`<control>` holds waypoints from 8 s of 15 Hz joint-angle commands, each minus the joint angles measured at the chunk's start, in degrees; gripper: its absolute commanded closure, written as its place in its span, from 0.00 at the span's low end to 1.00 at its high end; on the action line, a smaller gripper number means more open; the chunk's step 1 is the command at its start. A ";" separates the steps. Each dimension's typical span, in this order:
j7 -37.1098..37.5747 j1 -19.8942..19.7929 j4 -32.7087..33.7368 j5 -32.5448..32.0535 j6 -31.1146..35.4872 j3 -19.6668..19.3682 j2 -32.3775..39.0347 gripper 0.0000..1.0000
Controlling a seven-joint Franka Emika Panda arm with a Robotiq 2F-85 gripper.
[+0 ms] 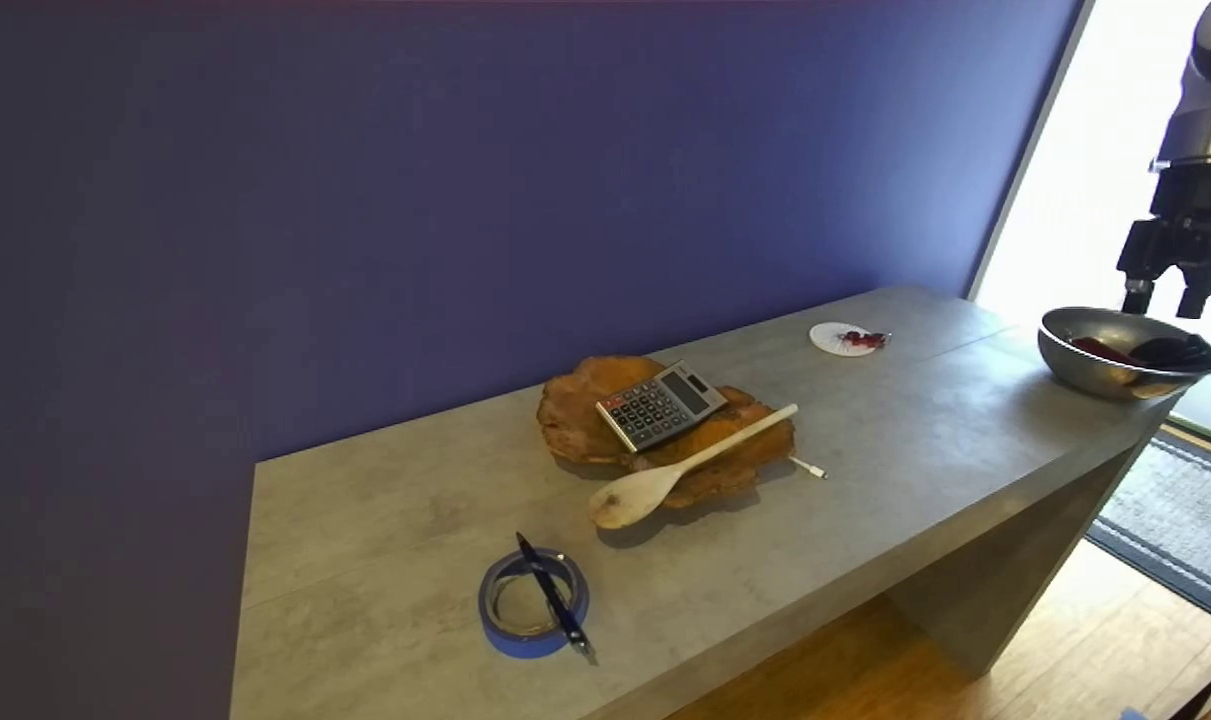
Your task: Remove the cart from the bowl
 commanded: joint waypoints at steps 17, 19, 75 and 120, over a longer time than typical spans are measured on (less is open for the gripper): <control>-30.29 -2.33 0.56 20.43 24.35 -4.11 9.56 0.00; -30.90 -2.32 0.98 21.12 23.63 -4.11 10.30 0.00; -48.80 2.86 17.29 13.19 38.06 6.55 19.35 0.99; -66.37 -10.18 39.42 -32.98 41.74 13.34 45.64 0.71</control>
